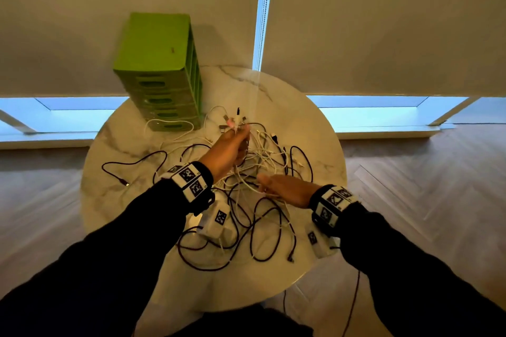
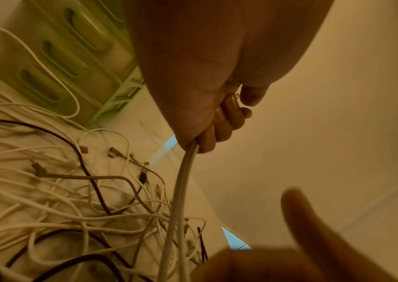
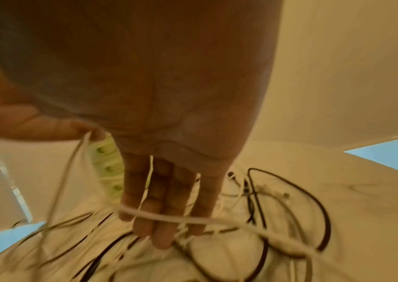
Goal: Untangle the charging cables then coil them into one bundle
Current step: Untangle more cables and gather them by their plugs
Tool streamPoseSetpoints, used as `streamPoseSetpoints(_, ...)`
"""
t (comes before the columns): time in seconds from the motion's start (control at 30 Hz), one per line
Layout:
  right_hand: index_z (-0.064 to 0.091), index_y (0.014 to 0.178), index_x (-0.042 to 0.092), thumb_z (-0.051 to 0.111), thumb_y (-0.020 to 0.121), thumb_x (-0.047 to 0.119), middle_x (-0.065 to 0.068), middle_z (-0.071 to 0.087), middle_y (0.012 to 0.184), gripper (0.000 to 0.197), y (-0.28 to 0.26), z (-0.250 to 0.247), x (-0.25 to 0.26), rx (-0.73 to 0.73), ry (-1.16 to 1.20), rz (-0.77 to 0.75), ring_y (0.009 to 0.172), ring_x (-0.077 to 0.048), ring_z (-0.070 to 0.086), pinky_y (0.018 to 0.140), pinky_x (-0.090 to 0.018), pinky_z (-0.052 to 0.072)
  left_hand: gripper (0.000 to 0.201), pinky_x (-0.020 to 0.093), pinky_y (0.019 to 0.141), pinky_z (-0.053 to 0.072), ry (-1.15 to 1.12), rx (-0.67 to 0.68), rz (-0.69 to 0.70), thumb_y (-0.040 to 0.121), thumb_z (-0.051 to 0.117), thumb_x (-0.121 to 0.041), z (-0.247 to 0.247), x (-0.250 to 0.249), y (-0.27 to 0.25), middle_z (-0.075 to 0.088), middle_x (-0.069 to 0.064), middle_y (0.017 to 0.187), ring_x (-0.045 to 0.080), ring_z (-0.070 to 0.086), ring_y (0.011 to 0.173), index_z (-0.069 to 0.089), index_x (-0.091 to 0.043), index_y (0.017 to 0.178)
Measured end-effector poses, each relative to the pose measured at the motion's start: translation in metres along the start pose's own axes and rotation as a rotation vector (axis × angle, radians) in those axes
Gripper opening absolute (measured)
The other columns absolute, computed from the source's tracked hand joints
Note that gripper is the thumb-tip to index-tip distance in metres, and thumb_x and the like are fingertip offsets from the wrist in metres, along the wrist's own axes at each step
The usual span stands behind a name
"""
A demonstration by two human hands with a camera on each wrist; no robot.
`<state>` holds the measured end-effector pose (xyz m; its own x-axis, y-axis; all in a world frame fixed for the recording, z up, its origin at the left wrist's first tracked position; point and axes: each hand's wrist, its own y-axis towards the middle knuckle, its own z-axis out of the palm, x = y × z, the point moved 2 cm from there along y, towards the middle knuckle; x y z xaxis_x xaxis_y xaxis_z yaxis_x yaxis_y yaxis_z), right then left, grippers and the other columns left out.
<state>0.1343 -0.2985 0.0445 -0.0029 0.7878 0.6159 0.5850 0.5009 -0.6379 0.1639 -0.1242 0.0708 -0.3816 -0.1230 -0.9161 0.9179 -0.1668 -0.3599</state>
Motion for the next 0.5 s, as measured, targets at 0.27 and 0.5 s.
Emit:
streamPoseSetpoints(0.27, 0.063, 0.117, 0.006, 0.048, 0.098, 0.009, -0.022, 0.058, 0.122, 0.024, 0.103, -0.082, -0.076, -0.488, -0.218, 0.126, 0.116, -0.039, 0.054, 0.093, -0.036, 0.041, 0.03, 0.02, 0.047, 0.026, 0.029, -0.115, -0.091, 0.105, 0.046, -0.035, -0.004, 0.022, 0.038, 0.03, -0.012, 0.059, 0.006, 0.026, 0.051, 0.041, -0.024, 0.078)
streamPoseSetpoints(0.5, 0.065, 0.113, 0.005, 0.052, 0.096, 0.021, -0.022, 0.062, 0.122, 0.026, 0.145, -0.09, -0.096, -0.425, -0.192, 0.305, 0.111, -0.04, 0.059, 0.09, -0.039, 0.051, 0.028, 0.017, 0.049, 0.033, 0.031, -0.167, -0.123, 0.104, 0.049, -0.037, -0.005, 0.034, 0.05, 0.036, -0.012, 0.059, 0.004, 0.034, 0.05, 0.044, -0.022, 0.081)
